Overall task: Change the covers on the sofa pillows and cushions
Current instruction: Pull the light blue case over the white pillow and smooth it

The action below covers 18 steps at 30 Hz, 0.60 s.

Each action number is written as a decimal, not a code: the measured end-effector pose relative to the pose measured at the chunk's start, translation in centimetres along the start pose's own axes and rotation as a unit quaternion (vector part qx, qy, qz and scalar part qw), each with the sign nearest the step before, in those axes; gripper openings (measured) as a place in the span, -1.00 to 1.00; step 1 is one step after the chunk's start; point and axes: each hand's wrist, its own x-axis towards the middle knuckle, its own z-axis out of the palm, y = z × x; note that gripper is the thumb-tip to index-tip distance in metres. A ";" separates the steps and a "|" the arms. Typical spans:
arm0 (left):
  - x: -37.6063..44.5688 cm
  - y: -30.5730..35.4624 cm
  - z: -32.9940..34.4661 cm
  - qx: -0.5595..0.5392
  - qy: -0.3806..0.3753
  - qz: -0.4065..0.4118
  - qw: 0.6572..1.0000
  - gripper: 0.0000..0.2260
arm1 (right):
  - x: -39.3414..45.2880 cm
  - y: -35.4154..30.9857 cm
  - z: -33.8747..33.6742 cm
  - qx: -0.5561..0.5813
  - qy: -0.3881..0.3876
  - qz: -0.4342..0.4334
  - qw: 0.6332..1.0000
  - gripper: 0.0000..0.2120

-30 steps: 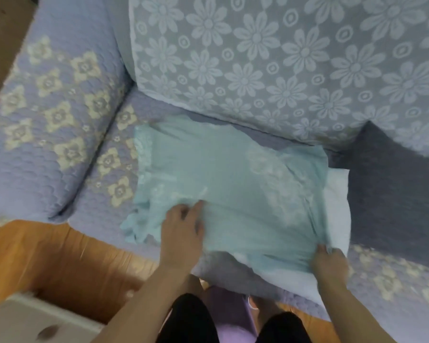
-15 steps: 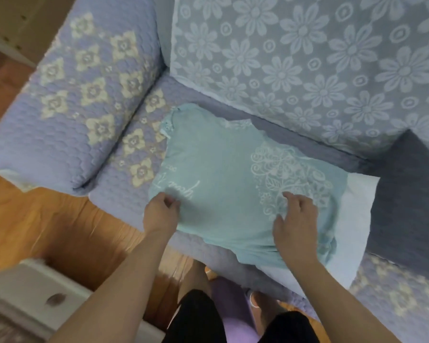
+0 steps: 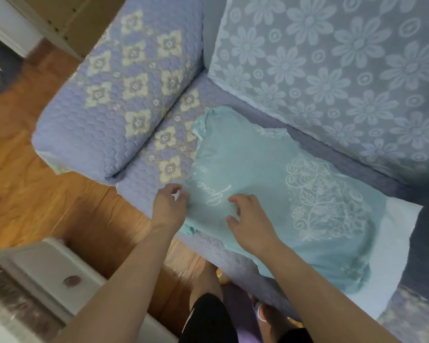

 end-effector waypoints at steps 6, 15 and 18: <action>3.7 -0.7 0.9 0.001 -0.090 -0.114 0.989 -0.58 | -1.0 5.6 -0.2 -0.192 -0.070 0.150 0.967 -0.22; -1.9 2.4 0.9 -0.203 -0.382 0.022 0.901 -0.80 | -1.8 9.0 -1.0 -0.151 -0.053 0.220 0.962 -0.22; 0.1 0.3 1.2 -0.259 -0.292 -0.063 0.919 -0.66 | -1.7 8.5 -1.0 -0.155 -0.065 0.228 0.959 -0.24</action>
